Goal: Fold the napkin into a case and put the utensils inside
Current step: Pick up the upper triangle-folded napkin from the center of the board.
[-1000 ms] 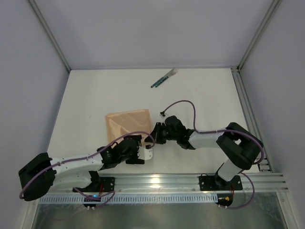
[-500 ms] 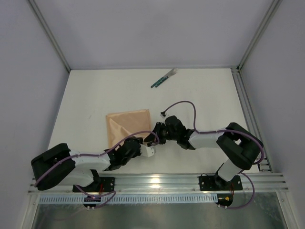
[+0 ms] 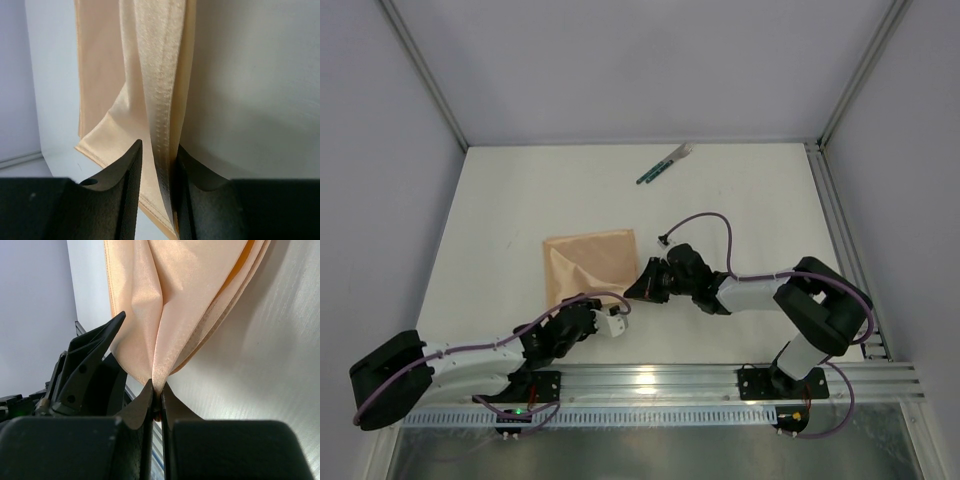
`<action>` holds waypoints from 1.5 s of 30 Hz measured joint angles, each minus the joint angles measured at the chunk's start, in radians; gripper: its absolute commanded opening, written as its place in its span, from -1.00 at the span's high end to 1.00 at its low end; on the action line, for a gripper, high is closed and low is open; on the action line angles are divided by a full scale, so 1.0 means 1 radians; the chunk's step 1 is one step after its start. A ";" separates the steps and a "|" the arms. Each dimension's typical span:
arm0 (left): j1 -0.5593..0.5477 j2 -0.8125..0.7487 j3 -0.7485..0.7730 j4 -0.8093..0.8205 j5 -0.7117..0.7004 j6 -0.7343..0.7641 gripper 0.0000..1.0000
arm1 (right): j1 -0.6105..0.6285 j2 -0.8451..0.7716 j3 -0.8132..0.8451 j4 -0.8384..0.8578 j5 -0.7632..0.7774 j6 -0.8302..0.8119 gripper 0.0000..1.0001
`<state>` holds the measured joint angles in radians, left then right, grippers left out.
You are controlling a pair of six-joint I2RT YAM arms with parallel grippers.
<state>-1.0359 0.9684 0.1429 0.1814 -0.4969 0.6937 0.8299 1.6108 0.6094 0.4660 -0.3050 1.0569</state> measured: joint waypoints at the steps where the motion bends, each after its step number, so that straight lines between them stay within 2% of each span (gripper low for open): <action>1: 0.004 0.005 -0.004 -0.005 0.000 0.002 0.39 | 0.000 0.000 0.000 0.001 0.000 0.000 0.92; 7: 0.045 0.048 -0.022 0.012 -0.001 0.028 0.23 | -0.001 0.000 -0.004 0.005 0.000 0.000 0.92; 11: 0.063 0.045 -0.022 0.018 0.003 0.036 0.26 | -0.003 0.000 -0.010 0.005 0.000 0.000 0.92; 14: 0.076 0.037 -0.023 0.006 0.014 0.047 0.44 | -0.003 0.000 -0.014 0.008 0.000 -0.002 0.92; 15: 0.080 0.036 -0.024 0.003 0.016 0.049 0.66 | -0.005 0.000 -0.015 0.008 0.000 -0.003 0.92; 17: 0.091 0.037 -0.034 0.000 0.019 0.056 0.92 | -0.007 0.001 -0.016 0.012 0.000 -0.003 0.91; 18: 0.096 0.037 -0.039 -0.004 0.019 0.062 1.00 | -0.007 0.002 -0.017 0.017 0.000 -0.003 0.90; 19: 0.100 0.037 -0.041 -0.009 0.020 0.067 1.00 | -0.007 0.005 -0.017 0.022 -0.002 -0.003 0.89; 20: 0.101 0.036 -0.040 -0.013 0.023 0.071 1.00 | -0.007 0.008 -0.018 0.027 -0.003 -0.003 0.82; 21: 0.103 0.032 -0.040 -0.019 0.025 0.072 1.00 | -0.007 0.010 -0.018 0.029 -0.005 -0.003 0.61; 25: 0.105 -0.017 -0.022 -0.084 0.045 0.066 1.00 | -0.010 0.014 -0.020 0.034 -0.011 -0.009 0.26; 26: 0.107 -0.032 -0.014 -0.099 0.050 0.065 1.00 | -0.010 0.014 -0.022 0.034 -0.012 -0.011 0.10; 29: 0.110 -0.055 0.010 -0.124 0.063 0.060 1.00 | -0.013 0.007 -0.037 0.018 -0.011 -0.027 -0.07; 35: 0.123 -0.058 0.020 -0.157 0.089 0.047 1.00 | -0.017 -0.074 -0.055 -0.098 0.016 -0.119 -0.13; 45: 0.173 -0.062 0.103 -0.275 0.153 0.039 1.00 | -0.018 -0.399 -0.067 -0.262 0.131 -0.446 -0.16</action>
<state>-0.8627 0.9062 0.2462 -0.0940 -0.3439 0.7330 0.8116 1.2118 0.5426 0.2039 -0.1738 0.6109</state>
